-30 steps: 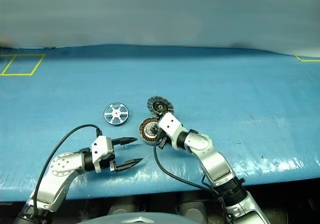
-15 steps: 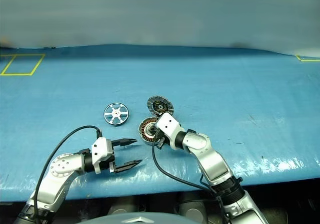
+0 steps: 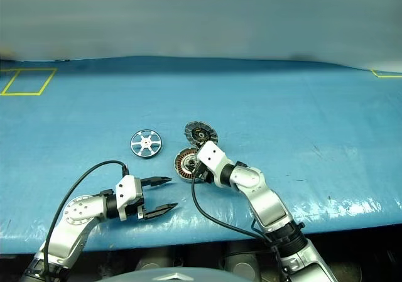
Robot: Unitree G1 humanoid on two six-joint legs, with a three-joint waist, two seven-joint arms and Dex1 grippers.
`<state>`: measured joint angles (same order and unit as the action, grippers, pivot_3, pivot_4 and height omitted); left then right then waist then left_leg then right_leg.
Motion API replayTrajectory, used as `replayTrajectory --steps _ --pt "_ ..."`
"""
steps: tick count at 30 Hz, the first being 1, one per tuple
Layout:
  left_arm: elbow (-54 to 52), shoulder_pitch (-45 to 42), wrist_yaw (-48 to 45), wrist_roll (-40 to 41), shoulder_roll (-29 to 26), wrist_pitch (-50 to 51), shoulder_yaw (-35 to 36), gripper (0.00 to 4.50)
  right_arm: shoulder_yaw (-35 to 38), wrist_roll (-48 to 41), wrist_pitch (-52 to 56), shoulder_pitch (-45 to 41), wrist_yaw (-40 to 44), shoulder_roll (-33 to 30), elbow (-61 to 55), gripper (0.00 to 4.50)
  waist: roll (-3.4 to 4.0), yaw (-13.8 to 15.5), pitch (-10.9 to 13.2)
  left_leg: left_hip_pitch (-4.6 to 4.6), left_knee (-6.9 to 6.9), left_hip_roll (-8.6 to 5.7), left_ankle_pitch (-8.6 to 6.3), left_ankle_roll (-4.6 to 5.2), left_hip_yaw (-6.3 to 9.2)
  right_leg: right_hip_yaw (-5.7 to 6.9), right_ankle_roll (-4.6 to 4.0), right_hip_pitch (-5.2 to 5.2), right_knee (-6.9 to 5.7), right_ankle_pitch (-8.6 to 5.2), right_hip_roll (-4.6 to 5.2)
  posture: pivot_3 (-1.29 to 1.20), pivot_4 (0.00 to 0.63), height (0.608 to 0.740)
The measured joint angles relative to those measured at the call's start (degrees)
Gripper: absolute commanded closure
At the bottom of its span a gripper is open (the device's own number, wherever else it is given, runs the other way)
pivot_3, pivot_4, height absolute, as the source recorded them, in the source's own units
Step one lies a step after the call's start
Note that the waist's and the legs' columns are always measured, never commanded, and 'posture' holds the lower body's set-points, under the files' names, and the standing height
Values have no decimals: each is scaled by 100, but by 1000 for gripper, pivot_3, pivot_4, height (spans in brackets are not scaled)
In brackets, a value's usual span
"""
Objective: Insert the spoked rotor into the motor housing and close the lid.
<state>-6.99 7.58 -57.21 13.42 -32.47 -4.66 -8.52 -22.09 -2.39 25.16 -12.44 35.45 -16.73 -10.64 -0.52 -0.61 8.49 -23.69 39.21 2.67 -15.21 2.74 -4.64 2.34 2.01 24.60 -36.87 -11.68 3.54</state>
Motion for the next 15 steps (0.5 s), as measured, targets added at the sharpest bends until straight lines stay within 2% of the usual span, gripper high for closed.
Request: replayTrajectory --steps 5,8,13,15 --pt "0 -8 -11 1 39 -63 -5 777 39 -149 9 25 74 57 -63 2251 1 -1 0 -2 -1 0 0 0 -1 0 0 1 0 0 0 0 150 740" --pt "0 -8 -17 5 40 -67 -4 777 124 -259 -50 23 80 106 -174 2830 0 -1 0 -2 -2 0 0 0 -1 0 1 1 0 -1 0 0 150 740" --pt "0 -5 -1 9 55 -67 -4 777 219 -236 -163 17 -25 126 -144 4448 0 -1 0 -2 -2 0 0 0 -2 0 0 1 1 -1 0 0 150 740" --pt "0 -1 10 9 56 -67 -4 777 210 -200 -219 17 -33 111 -120 4479 1 -1 0 -2 -3 0 0 0 -2 0 0 1 0 -1 0 0 150 740"
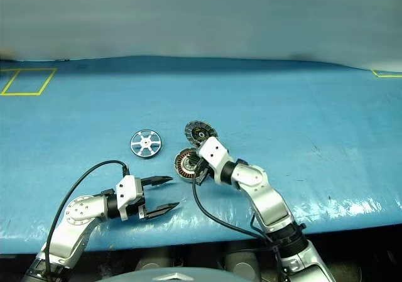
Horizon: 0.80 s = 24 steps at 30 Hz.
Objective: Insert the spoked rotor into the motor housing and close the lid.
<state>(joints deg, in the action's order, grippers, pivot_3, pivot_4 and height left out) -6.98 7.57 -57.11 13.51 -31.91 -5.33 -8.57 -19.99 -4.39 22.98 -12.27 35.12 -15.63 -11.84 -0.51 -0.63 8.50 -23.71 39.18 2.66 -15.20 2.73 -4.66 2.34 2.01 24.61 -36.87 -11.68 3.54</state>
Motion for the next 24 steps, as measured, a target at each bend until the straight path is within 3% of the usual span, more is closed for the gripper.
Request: replayTrajectory --steps 12,24 --pt "-5 58 32 -2 -2 1 -1 777 -233 236 -40 -53 -99 96 363 4479 1 -2 0 2 0 1 1 -1 0 0 -1 0 -1 -1 0 0 150 740" --pt "-9 77 86 -18 14 2 -24 777 -933 1274 -438 -286 -273 -218 461 4479 9 -8 -36 33 0 4 0 -2 0 3 6 -3 0 -8 4 0 150 740"
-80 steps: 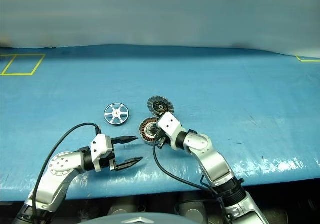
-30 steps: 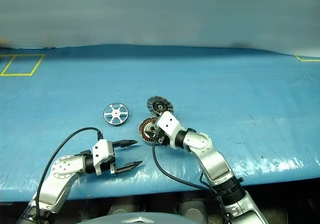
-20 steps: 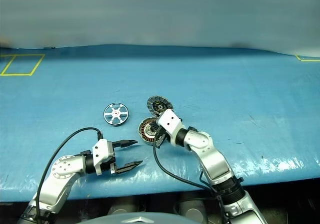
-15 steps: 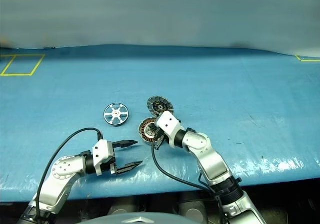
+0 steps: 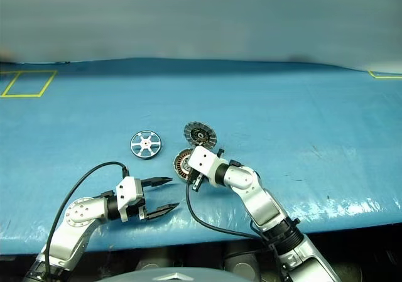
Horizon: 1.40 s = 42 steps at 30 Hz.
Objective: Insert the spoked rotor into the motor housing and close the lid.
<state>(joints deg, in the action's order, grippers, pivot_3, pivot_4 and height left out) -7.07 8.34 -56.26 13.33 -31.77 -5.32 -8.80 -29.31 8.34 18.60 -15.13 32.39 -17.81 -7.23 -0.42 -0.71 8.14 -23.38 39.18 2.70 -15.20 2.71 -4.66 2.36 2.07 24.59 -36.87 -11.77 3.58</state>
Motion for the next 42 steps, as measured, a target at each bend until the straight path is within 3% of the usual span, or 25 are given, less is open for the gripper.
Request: replayTrajectory --steps 10,17,21,28,42 --pt "-4 -6 45 -73 10 3 -76 777 385 -143 344 16 -257 561 257 4479 -5 -28 -16 18 -1 19 4 -11 -8 0 -11 -7 -4 6 1 0 150 740" --pt "-1 -25 120 -71 43 -9 -79 777 328 -185 583 35 -66 374 72 4479 18 -25 -49 24 -9 25 3 -18 -13 6 -14 -6 -1 7 26 0 150 740" --pt "147 -32 113 -72 85 -127 -78 777 409 -543 703 311 285 261 -291 4479 17 9 -64 22 -28 17 -5 -17 -11 14 -29 -3 6 -4 15 0 150 740" --pt "509 -73 -13 -74 137 -410 -80 777 956 -1542 957 578 378 834 -407 4479 21 -18 -54 -23 -27 28 -11 -25 -13 12 -53 17 1 1 -14 0 150 740" --pt "940 -73 -84 -109 238 -859 -83 777 1028 -1534 949 409 -8 865 -382 4479 23 1 -21 -27 -26 26 -12 -23 -14 15 -35 18 4 -9 -9 0 150 740"
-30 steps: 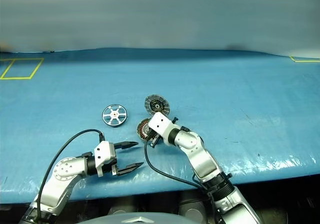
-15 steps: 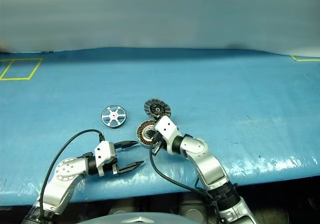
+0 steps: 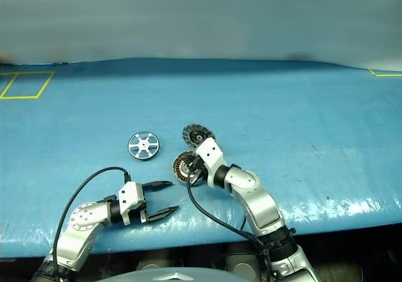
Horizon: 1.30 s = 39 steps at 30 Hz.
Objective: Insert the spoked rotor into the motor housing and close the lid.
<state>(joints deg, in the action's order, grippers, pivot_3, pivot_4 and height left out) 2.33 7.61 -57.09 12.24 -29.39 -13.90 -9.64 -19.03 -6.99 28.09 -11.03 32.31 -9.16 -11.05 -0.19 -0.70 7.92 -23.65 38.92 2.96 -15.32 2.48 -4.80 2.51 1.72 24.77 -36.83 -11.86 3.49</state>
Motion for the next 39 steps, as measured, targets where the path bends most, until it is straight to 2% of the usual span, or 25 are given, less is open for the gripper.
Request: replayTrajectory --steps 10,25,32,39 --pt "-380 16 184 -11 7 311 -105 777 -425 366 -71 -94 31 -329 175 4479 -1 -14 1 7 0 1 0 0 0 0 1 -5 -1 -1 -2 0 150 740" --pt "-822 49 340 -13 -39 846 -111 777 -449 331 -240 -102 355 -548 154 4479 -2 -4 0 7 1 0 0 0 1 0 2 -6 1 -1 -2 0 150 740" --pt "-1025 107 381 -32 -98 974 -111 777 -46 -122 134 -59 277 -56 360 4479 -2 -8 0 7 1 2 0 -1 0 -1 1 -7 -2 -1 -4 0 150 740" --pt "-1408 168 461 -3 -109 1128 -112 777 427 -1053 710 53 381 292 314 4479 1 2 3 3 3 0 0 0 1 -2 -1 -5 -2 2 -1 0 150 740"
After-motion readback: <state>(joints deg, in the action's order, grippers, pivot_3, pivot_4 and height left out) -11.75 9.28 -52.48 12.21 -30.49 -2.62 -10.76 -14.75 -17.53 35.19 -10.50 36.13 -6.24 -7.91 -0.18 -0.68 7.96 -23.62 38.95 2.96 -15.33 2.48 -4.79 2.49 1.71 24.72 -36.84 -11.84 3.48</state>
